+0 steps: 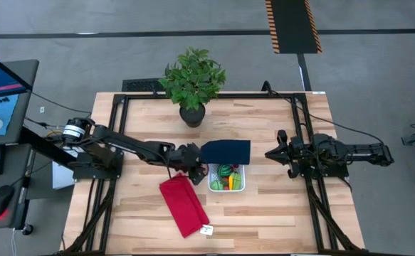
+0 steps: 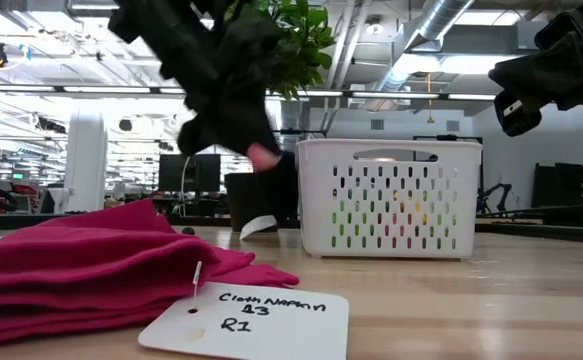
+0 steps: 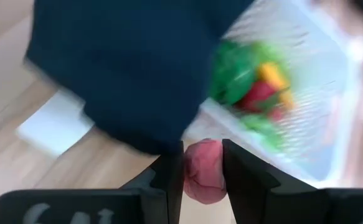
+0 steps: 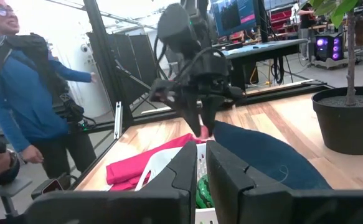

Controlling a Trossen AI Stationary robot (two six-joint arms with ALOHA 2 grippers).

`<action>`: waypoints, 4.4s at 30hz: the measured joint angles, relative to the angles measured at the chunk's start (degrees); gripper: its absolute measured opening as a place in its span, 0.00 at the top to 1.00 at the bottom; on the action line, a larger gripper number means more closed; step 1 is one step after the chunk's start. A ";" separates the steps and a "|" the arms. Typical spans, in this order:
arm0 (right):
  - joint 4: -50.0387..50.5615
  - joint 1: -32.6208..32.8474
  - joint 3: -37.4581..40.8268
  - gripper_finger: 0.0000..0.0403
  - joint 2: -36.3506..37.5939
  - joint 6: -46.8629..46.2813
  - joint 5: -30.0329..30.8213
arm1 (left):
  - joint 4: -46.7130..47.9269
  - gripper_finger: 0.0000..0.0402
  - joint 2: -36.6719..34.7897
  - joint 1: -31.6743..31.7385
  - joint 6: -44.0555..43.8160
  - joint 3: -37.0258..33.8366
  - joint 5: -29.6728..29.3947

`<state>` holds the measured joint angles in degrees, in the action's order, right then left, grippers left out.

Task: Pick and placing Produce into tupperware
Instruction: Put the peach into the bin, then adjust the bin on the table, then put the blueberry into the bin

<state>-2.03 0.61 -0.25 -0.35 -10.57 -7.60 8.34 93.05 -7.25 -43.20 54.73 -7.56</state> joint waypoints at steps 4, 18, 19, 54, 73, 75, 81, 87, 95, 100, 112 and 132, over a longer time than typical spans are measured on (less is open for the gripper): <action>0.01 -0.01 0.00 0.85 -0.01 -0.01 0.00 | -0.04 0.78 -0.54 -0.08 3.02 2.34 2.87; 0.00 -0.01 0.00 0.85 -0.01 -0.01 0.02 | -14.17 0.78 1.15 -3.96 10.98 3.92 0.87; 0.01 0.01 0.00 0.85 0.00 -0.02 0.02 | -13.94 0.78 1.98 -4.34 9.40 3.86 -1.08; -0.01 -0.01 0.00 0.85 -0.01 0.00 0.11 | 31.19 0.52 4.40 -2.60 3.68 22.03 -14.85; -0.03 0.00 0.00 0.85 -0.38 0.00 0.13 | 44.56 0.88 11.14 -2.93 -27.17 21.90 -12.46; 0.01 -0.01 0.00 0.85 -0.33 0.00 0.08 | 43.62 0.93 12.52 -2.91 -30.26 21.91 -12.23; -0.27 0.01 0.00 0.85 -1.00 0.00 0.11 | 37.41 0.99 15.07 -2.78 -22.95 21.90 -9.21; 0.07 0.01 0.00 0.85 -1.19 0.00 0.11 | 33.34 1.00 15.03 -2.95 -19.66 21.89 -7.63; 0.03 -0.01 0.00 0.85 -1.19 0.00 0.11 | 27.92 1.00 15.03 -3.06 -13.32 21.89 -5.67; 0.04 0.01 -0.01 0.85 -1.19 -0.01 0.11 | 31.11 1.00 15.03 -3.06 -12.93 21.89 -5.87; 0.05 0.00 -0.01 0.85 -1.19 -0.01 0.11 | 45.85 1.00 15.00 -2.82 -25.02 21.89 -11.68; 0.03 0.01 -0.02 0.85 -1.17 0.00 0.11 | 33.92 0.82 9.18 2.66 -27.50 7.90 -5.95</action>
<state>-2.00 0.62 -0.27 -1.52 -10.57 -7.49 42.26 102.23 -4.59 -70.69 62.62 -13.51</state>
